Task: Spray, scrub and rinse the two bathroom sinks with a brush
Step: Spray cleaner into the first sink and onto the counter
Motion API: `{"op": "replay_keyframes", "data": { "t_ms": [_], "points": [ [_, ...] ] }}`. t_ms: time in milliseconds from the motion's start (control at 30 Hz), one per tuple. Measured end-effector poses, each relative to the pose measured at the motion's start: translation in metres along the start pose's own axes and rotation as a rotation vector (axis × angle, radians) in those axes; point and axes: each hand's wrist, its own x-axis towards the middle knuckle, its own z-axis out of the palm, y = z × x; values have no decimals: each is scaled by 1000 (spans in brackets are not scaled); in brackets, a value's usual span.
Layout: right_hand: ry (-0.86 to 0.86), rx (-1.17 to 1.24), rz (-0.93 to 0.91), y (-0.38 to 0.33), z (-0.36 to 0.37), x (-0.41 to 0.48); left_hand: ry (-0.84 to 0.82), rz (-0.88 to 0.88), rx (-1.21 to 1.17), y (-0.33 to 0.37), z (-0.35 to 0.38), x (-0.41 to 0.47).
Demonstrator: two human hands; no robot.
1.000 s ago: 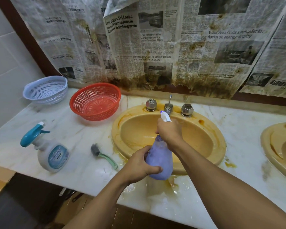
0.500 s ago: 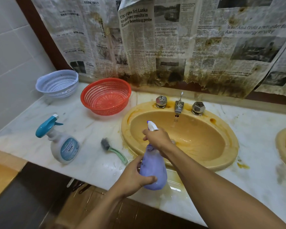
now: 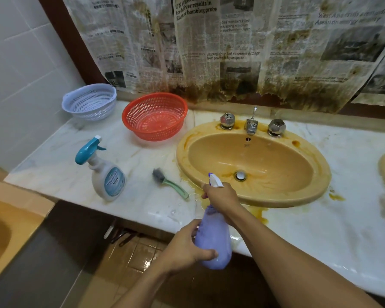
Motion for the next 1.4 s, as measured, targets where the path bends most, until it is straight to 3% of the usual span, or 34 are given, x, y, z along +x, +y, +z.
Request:
{"op": "replay_keyframes", "data": {
  "t_ms": [233, 433, 800, 1133, 1267, 1400],
  "points": [
    [197, 133, 43, 45, -40, -39, -111, 7, 109, 13, 45, -20],
    [114, 107, 20, 73, -95, -66, -132, -5, 105, 24, 104, -33],
    [211, 148, 12, 103, -163, -109, -157, 93, 81, 57, 178, -71],
    [-13, 122, -56, 111, -187, -129, -114, 96, 32, 59, 207, -90],
    [32, 145, -43, 122, -196, -132, -132, 95, 72, 64, 219, -91],
    [227, 205, 22, 129, -218, -139, -166, 129, 141, 78, 235, -86]
  ]
}}
